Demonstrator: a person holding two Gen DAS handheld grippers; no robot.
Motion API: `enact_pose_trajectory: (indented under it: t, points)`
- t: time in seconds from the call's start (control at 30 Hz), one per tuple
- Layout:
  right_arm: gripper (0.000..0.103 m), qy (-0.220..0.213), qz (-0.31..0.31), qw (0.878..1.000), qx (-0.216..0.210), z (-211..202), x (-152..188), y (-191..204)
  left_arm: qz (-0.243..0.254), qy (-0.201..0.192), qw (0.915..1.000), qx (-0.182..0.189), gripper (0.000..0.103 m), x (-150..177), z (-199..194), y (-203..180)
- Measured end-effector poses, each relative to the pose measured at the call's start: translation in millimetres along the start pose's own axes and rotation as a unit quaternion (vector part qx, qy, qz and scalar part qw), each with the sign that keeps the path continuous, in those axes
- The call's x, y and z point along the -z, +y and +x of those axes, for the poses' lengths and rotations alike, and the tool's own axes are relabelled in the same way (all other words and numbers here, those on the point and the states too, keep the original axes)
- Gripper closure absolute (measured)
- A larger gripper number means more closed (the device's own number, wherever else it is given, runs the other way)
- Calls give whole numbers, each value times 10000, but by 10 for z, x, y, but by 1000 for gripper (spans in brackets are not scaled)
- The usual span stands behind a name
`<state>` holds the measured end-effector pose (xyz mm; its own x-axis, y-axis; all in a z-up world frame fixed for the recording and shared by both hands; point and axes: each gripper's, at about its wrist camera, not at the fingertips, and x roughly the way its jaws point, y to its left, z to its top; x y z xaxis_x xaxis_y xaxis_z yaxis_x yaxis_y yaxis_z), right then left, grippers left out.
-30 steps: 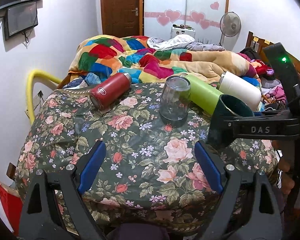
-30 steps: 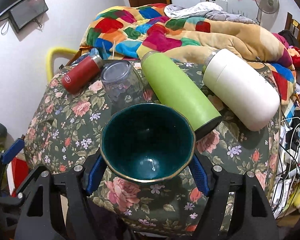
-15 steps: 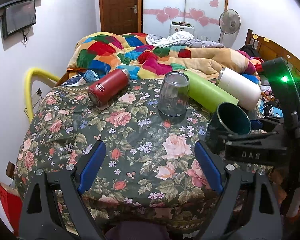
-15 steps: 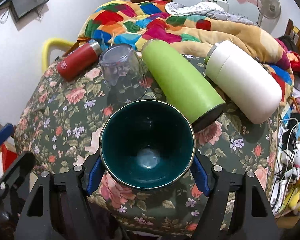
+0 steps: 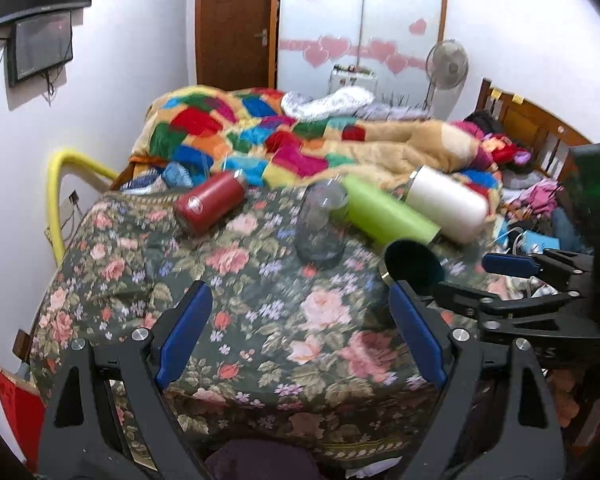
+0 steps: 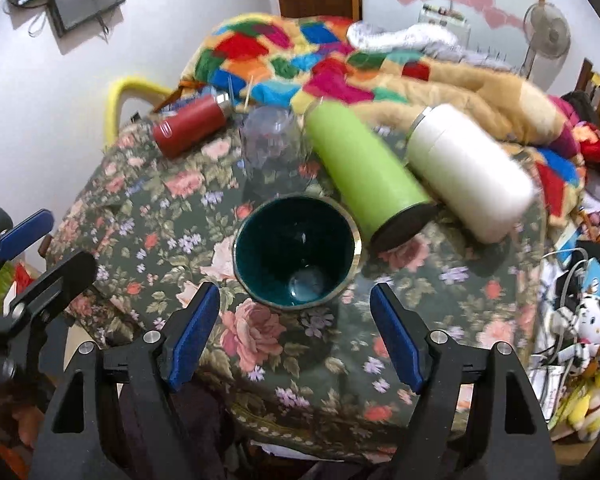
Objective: Flip cup upright
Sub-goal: 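Open the right tool and lift it away from the cup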
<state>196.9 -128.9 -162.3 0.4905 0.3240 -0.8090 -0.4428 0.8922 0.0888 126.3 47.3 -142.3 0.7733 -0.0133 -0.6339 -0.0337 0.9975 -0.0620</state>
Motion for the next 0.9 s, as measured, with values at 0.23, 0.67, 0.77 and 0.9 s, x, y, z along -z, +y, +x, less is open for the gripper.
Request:
enact_pose_trajectory:
  t: [0.23,0.67,0.77,0.9]
  points:
    - [28,-1410,25,9898,193,-1126,29,-35,57,-904,9954,295,13,-280,-704,-211]
    - [25,-3483,196,9368,263,-2400,317,137,146,-2568,9660,276,5,-308,-1962,-473]
    - [13,-3676,174,9293,318,-2450,381,174,216,-2809,9594,151,0,-222,-2061,-500]
    - [0,-3765,163,9252,443,-2444,457,225,277,-2768,9605,45,0,-151,-2074,-537]
